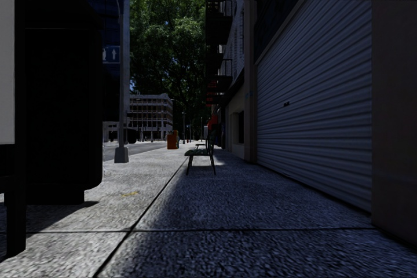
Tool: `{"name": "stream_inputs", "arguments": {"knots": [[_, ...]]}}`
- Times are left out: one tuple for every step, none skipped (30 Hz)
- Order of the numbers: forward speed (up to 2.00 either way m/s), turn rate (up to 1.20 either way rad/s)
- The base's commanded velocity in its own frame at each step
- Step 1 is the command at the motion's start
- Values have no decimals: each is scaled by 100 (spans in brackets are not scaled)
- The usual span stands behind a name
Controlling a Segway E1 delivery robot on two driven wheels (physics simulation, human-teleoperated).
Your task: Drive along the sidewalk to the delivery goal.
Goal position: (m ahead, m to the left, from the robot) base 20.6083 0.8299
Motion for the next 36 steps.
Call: {"name": "stream_inputs", "arguments": {"knots": [[200,3],[200,3],[200,9],[200,15],[200,20],[200,20],[200,25],[200,30],[200,32],[200,32],[200,32],[200,32],[200,32],[200,32],[200,33],[200,33],[200,33],[200,33],[200,33],[200,35],[200,37],[200,40],[200,42],[200,42],[200,42],[200,43],[200,44],[200,46],[200,46],[200,47],[200,48],[200,49],[200,49],[200,49],[200,49],[200,53]]}}
